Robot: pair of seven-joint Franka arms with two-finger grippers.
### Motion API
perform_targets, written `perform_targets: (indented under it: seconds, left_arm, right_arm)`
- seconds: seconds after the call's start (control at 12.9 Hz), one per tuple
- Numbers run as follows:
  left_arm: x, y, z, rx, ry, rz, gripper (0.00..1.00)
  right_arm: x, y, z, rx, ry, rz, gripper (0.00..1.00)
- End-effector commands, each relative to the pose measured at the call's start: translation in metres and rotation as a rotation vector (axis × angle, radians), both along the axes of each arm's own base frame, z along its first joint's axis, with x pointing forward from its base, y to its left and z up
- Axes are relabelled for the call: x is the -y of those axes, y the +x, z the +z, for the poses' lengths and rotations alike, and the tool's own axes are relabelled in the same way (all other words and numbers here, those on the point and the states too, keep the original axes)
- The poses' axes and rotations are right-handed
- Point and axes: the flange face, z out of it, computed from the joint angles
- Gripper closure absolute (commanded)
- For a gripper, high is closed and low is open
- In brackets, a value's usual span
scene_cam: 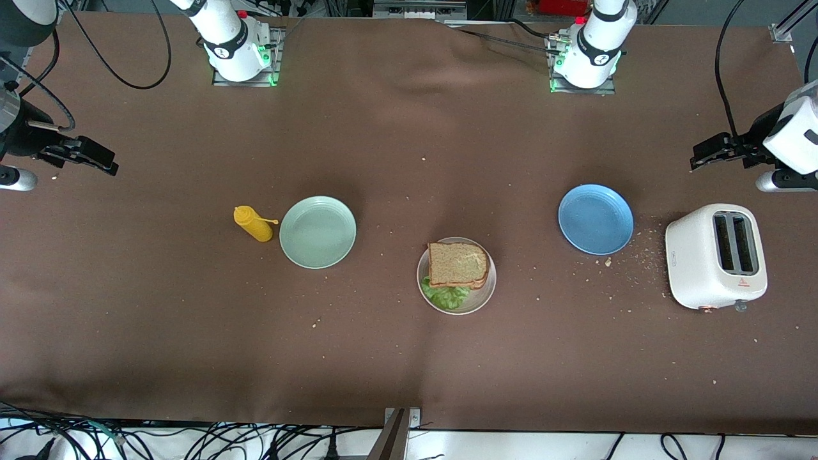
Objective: Make sandwich in beige plate with both arms
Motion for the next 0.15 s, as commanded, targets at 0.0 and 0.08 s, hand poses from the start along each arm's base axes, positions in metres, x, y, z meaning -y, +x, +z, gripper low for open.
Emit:
perform_targets:
  seconds: [0.0, 0.08]
  left_arm:
    - [0.0022, -0.0054, 0.0061, 0.018, -0.024, 0.003, 0.0]
    - [0.0055, -0.0052, 0.0061, 0.018, -0.023, 0.0, 0.0]
  right_arm:
    - [-0.0003, 0.0016, 0.0054, 0.004, 0.009, 0.009, 0.0]
    - [-0.0002, 0.0015, 0.0054, 0.004, 0.008, 0.009, 0.0]
